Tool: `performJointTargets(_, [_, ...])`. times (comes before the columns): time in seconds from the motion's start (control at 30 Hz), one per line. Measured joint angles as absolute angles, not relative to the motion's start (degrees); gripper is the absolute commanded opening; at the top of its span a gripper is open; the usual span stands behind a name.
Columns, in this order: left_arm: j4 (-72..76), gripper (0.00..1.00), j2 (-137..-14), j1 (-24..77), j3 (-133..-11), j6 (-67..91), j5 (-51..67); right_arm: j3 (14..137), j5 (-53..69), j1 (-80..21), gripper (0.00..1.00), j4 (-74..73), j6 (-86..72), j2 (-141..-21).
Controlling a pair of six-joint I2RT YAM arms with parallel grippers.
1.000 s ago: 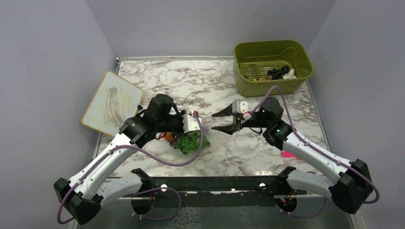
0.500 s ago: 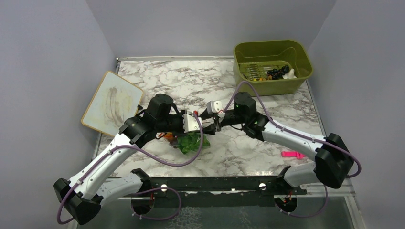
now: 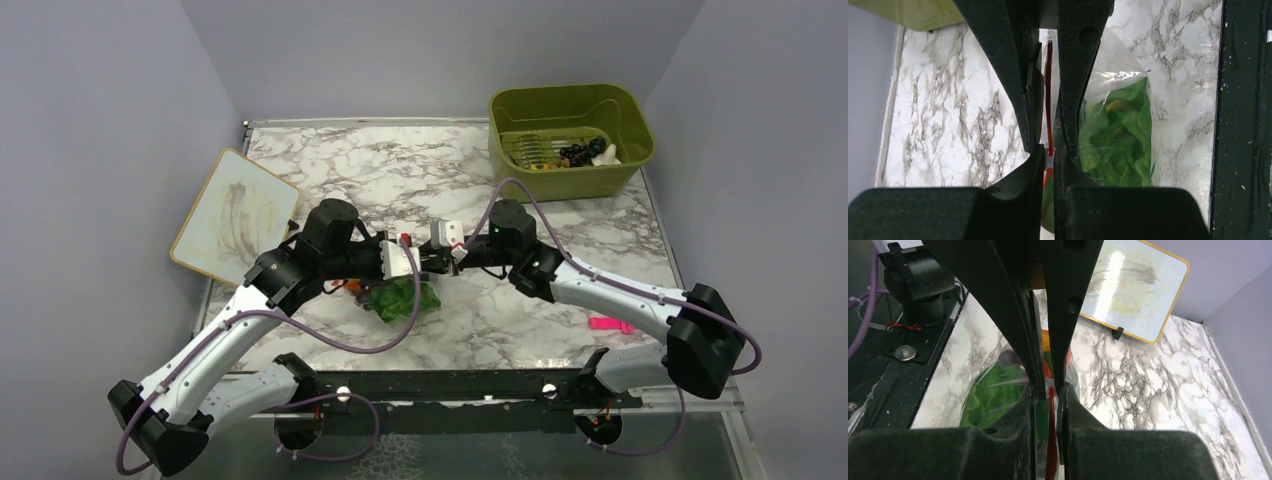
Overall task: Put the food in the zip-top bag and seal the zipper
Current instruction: Zip the zipper food storage bag at the center of the board.
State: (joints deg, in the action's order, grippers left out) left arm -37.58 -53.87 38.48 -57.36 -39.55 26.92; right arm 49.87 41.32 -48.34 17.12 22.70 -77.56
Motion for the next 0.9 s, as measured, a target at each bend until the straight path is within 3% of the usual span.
performJointTargets(0.27, [-35.2,0.0,-53.1,38.8,-56.5,-39.6,27.0,49.0,38.7,-49.0,0.01,15.4,25.7,-75.1])
performJointTargets(0.4, [-35.4,0.0,-53.1,38.9,-56.3,-39.6,27.5,49.4,39.5,-49.0,0.25,14.1,26.9,-75.1])
performJointTargets(0.43, [-35.4,0.0,-53.1,38.9,-56.3,-39.7,27.6,49.5,39.8,-49.0,0.27,13.7,27.1,-75.1])
performJointTargets(0.57, [-35.4,0.0,-53.1,38.9,-56.3,-39.7,27.7,49.6,40.0,-48.9,0.26,13.4,27.2,-75.1])
performJointTargets(0.8, [-35.7,0.0,-53.0,38.7,-56.3,-39.7,27.7,51.0,39.7,-48.1,0.37,9.4,27.8,-75.3])
performJointTargets(0.9, [-35.7,0.0,-53.0,38.7,-56.3,-39.8,27.7,51.1,39.2,-47.5,0.31,7.2,28.3,-75.3])
